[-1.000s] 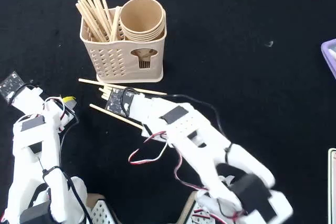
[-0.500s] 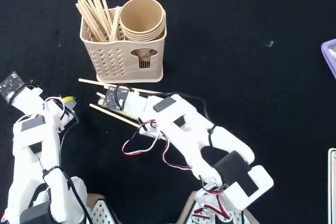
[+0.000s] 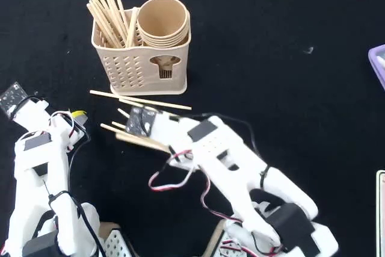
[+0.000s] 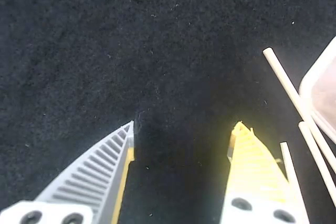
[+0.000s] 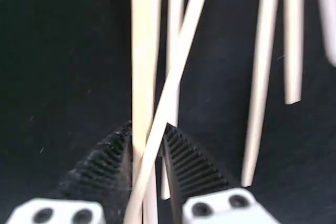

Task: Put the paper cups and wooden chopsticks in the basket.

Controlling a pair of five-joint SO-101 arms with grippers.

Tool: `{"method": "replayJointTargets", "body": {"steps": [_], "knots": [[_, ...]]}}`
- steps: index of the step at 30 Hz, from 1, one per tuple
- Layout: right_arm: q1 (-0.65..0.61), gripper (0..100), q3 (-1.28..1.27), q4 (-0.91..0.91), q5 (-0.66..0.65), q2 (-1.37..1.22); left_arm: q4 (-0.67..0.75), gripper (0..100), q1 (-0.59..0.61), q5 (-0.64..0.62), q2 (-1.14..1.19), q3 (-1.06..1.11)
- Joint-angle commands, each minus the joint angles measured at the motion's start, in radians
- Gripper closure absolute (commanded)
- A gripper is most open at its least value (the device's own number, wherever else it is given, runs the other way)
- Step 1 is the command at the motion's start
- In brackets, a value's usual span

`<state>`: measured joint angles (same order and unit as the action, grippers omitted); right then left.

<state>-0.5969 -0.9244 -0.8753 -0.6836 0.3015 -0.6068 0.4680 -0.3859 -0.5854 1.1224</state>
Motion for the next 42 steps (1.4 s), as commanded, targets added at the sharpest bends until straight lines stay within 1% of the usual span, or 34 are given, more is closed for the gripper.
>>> {"method": "replayJointTargets", "body": {"steps": [1, 3, 7, 8, 10, 13, 15, 21, 25, 28, 29, 31, 32, 33, 35, 39, 42], "knots": [[-0.008, 98.5, -0.039, 0.041, -0.012, 0.050, 0.012, 71, -0.005, -0.005, -0.026, -0.005], [-0.005, 95.9, -0.045, 0.018, -0.003, 0.050, 0.012, 71, -0.005, -0.005, -0.026, -0.004], [-0.011, 80.9, -0.019, -0.034, -0.003, 0.051, 0.012, 71, -0.005, -0.005, -0.026, -0.005], [-0.017, 79.6, -0.010, -0.035, -0.003, 0.051, 0.012, 71, -0.005, -0.006, -0.026, -0.005], [-0.020, 81.5, 0.004, -0.029, 0.003, 0.050, 0.012, 71, -0.005, -0.006, -0.026, -0.005], [-0.055, 84.1, 0.016, 0.014, 0.068, 0.050, 0.012, 71, -0.005, -0.009, -0.026, -0.005], [-0.086, 84.3, 0.016, 0.031, 0.086, 0.048, 0.012, 71, -0.005, -0.011, -0.026, -0.005], [-0.144, 84.3, 0.021, 0.043, 0.089, 0.048, 0.012, 71, -0.004, -0.011, -0.026, -0.005], [-0.137, 84.6, -0.002, 0.097, 0.087, 0.048, 0.012, 71, -0.004, -0.011, -0.026, -0.005], [-0.137, 85.5, -0.012, 0.097, 0.087, 0.048, 0.012, 71, -0.004, -0.009, -0.026, -0.005], [-0.137, 87.9, -0.012, 0.095, 0.087, 0.048, 0.012, 71, -0.004, -0.009, -0.026, -0.005], [-0.135, 97.1, -0.013, 0.094, 0.087, 0.050, 0.012, 71, -0.004, -0.009, -0.026, -0.004], [-0.129, 99.3, -0.013, 0.092, 0.087, 0.054, 0.012, 71, -0.004, -0.009, -0.026, -0.004], [-0.118, 97.4, -0.013, 0.083, 0.087, 0.056, 0.012, 71, -0.004, -0.008, -0.026, -0.004], [-0.097, 98.9, -0.001, 0.058, 0.087, 0.058, 0.012, 71, -0.004, -0.008, -0.026, -0.004], [-0.055, 98.8, 0.008, 0.017, 0.043, 0.058, 0.012, 71, -0.004, -0.008, -0.026, -0.004], [-0.055, 98.7, 0.008, 0.011, 0.057, 0.056, 0.012, 71, -0.005, -0.008, -0.026, -0.007]]}}
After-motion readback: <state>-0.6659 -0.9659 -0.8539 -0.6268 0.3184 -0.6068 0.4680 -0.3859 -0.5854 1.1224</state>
